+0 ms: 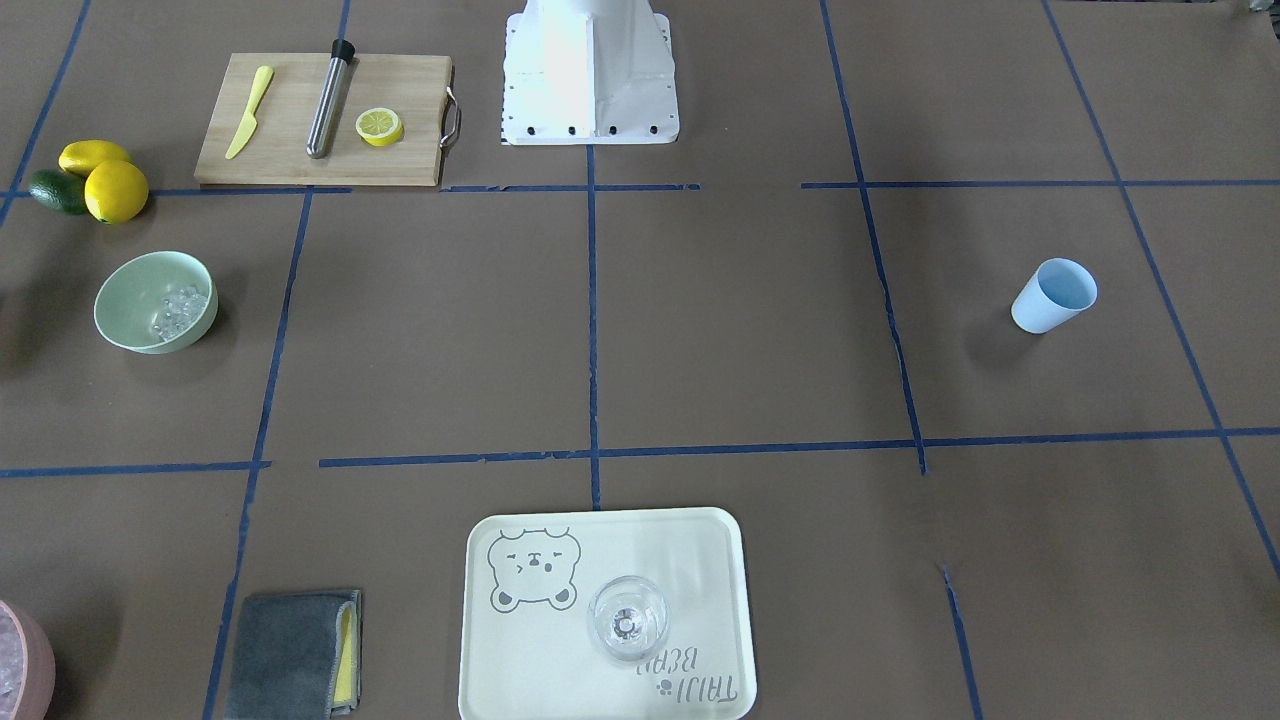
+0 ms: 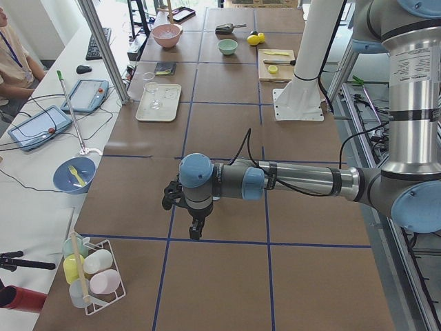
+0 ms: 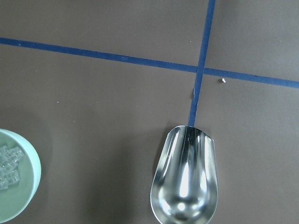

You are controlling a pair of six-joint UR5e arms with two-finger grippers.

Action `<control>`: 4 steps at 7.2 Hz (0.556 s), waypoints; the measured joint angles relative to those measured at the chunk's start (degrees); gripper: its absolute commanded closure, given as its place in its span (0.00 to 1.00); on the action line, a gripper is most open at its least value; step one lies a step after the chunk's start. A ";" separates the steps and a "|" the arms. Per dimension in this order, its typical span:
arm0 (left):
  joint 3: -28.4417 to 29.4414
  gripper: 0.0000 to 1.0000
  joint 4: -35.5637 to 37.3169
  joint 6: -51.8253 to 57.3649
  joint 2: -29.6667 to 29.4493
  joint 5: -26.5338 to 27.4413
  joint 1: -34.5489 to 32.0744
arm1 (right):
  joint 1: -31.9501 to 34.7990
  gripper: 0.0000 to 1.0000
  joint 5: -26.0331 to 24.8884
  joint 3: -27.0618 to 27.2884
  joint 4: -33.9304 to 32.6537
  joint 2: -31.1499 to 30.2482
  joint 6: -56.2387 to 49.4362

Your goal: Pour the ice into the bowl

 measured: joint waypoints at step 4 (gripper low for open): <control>0.55 0.00 -2.19 -0.06 -1.25 0.05 0.11 | -2.59 0.00 -0.56 -7.67 11.82 1.34 8.26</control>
